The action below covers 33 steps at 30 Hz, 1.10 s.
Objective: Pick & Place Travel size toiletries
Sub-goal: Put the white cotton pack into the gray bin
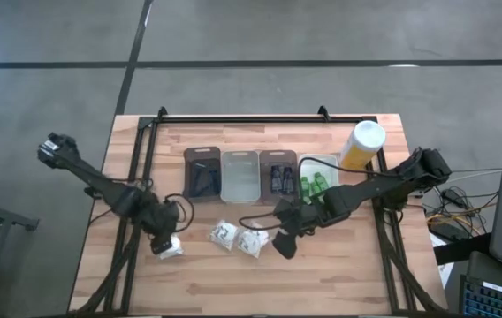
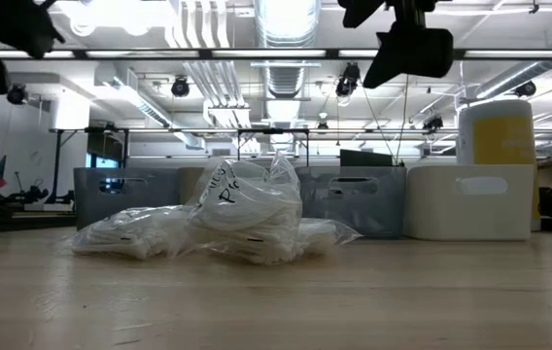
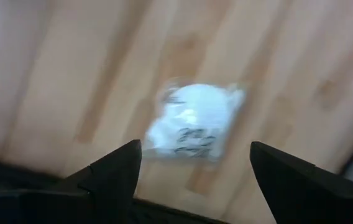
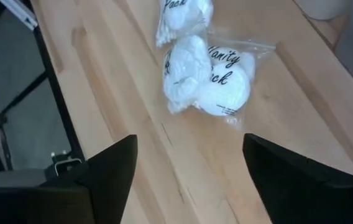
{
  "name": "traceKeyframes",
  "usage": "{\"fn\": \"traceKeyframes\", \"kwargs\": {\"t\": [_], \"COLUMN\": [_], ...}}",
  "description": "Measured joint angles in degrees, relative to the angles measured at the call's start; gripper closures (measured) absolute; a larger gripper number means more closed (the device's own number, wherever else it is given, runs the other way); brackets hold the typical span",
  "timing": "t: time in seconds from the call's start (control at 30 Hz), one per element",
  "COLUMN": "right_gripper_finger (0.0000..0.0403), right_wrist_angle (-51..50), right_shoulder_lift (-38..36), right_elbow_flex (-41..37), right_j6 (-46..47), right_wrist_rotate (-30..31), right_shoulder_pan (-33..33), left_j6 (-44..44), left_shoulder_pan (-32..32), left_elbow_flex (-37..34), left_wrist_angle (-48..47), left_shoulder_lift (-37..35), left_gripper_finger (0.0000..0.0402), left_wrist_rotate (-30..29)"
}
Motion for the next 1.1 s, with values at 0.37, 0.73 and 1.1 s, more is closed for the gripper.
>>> {"fn": "traceKeyframes", "kwargs": {"t": [0.37,0.73,1.1], "right_gripper_finger": [0.006,0.0044,0.0043], "right_wrist_angle": [-0.77,-1.01,-1.09], "right_shoulder_lift": [-1.11,-1.35,-1.28], "right_elbow_flex": [0.0,0.0,-0.02], "right_j6": [-5.34,-5.34,-2.92], "right_wrist_rotate": [-1.06,-1.08,-1.22], "right_shoulder_pan": [-0.45,-1.02,-2.47], "left_j6": [-9.94,-4.5,8.53], "left_shoulder_pan": [-0.64,1.11,1.34], "left_elbow_flex": [-12.87,-21.32,-18.51], "left_wrist_angle": [6.66,14.05,25.39], "left_shoulder_lift": [0.31,0.07,-0.87], "left_gripper_finger": [0.0097,0.0097,0.0097], "left_wrist_rotate": [0.84,11.01,13.34]}}
